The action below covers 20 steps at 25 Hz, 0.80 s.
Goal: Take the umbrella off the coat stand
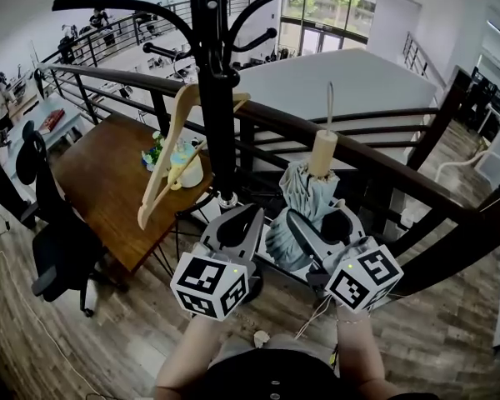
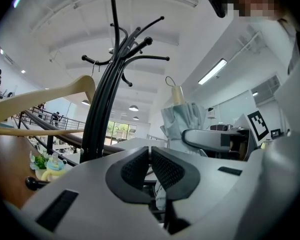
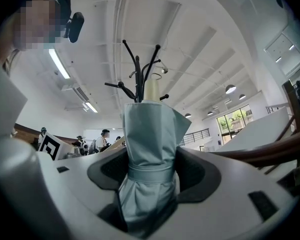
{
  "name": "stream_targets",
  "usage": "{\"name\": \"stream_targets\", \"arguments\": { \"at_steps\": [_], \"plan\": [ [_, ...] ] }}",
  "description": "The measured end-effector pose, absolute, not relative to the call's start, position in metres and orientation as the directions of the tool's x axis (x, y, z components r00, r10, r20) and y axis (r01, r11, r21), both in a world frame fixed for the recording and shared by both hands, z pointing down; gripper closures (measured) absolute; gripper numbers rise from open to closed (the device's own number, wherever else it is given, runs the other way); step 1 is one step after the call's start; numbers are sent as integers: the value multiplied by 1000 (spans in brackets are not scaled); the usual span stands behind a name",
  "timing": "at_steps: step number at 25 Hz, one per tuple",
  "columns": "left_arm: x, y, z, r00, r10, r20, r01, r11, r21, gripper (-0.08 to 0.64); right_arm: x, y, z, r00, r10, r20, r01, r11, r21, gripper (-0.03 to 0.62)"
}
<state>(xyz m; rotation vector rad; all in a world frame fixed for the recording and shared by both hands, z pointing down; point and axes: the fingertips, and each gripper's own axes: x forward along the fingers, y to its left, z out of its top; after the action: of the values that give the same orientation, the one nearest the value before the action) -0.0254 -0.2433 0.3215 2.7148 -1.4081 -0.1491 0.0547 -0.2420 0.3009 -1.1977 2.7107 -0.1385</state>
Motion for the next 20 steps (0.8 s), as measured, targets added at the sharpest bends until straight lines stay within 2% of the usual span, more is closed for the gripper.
{"name": "stream_targets", "arguments": {
  "at_steps": [20],
  "plan": [
    [-40,-235,355,541,-841,11,-830,-532,167,532,35,-233,328,-693,-715,-90,-698,697,-164,310]
  ]
}}
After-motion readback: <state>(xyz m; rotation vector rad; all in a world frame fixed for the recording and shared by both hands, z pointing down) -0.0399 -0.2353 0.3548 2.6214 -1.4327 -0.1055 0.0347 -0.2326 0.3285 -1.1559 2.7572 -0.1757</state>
